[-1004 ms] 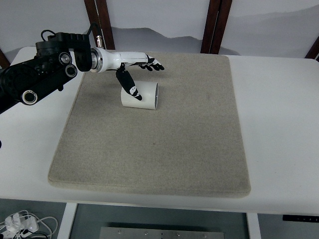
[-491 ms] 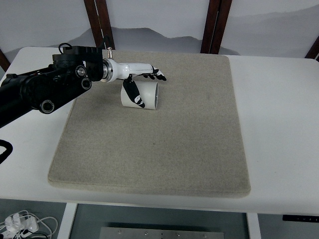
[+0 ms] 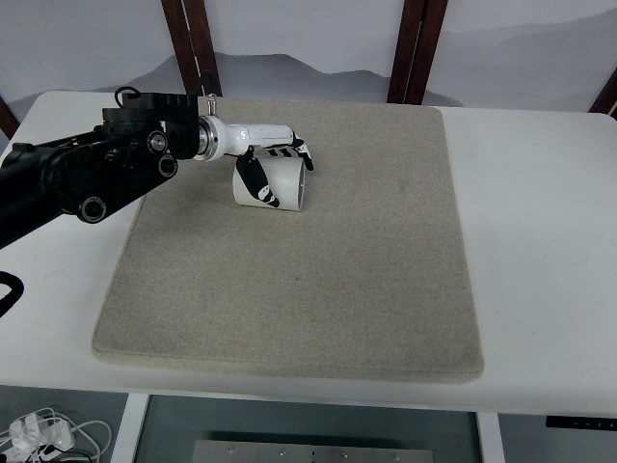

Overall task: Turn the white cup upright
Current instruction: 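Close the left hand fingers around the white cup, then lift the cup with the left hand and rotate its opening upward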

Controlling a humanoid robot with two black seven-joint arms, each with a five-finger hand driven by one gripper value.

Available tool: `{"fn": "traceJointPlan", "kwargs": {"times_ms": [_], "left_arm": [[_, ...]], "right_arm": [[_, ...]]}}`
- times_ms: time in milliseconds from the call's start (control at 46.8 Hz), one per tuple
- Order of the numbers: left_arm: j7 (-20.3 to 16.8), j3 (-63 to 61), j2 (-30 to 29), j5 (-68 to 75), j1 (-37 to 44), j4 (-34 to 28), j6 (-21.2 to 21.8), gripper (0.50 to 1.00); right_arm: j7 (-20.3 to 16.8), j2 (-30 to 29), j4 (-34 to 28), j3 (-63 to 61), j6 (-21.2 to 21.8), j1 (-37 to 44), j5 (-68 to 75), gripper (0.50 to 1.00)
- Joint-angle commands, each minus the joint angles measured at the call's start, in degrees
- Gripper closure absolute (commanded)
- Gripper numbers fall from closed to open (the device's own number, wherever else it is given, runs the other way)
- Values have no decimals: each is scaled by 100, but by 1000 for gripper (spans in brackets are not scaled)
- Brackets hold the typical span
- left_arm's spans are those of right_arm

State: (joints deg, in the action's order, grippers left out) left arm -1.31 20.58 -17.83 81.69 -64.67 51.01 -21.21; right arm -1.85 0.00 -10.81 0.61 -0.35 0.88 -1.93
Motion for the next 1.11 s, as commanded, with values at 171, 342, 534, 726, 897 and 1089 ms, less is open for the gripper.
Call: {"fn": "traceJointPlan", "kwargs": {"times_ms": [171, 342, 534, 726, 897, 1089], "left_arm": [[-45, 104, -1, -162, -54, 5, 3, 1000], [-62, 359, -36, -741, -63, -73, -15, 1000], [-89, 517, -71, -2138, -98, -469, -76, 1000], [-194, 544, -133, -3685, -11, -908, -392, 1000], [-747, 544, -133, -4353, 33, -1365, -612, 1000], [-1476, 544, -62, -5171, 350, -1901, -1026, 1000]], "right_arm": [[0, 0, 0, 0, 0, 0, 0, 548], [0, 0, 0, 0, 0, 0, 0, 548], [0, 0, 0, 0, 0, 0, 0, 548], [0, 0, 0, 0, 0, 0, 0, 548], [0, 0, 0, 0, 0, 0, 0, 548], [0, 0, 0, 0, 0, 0, 0, 548]]}}
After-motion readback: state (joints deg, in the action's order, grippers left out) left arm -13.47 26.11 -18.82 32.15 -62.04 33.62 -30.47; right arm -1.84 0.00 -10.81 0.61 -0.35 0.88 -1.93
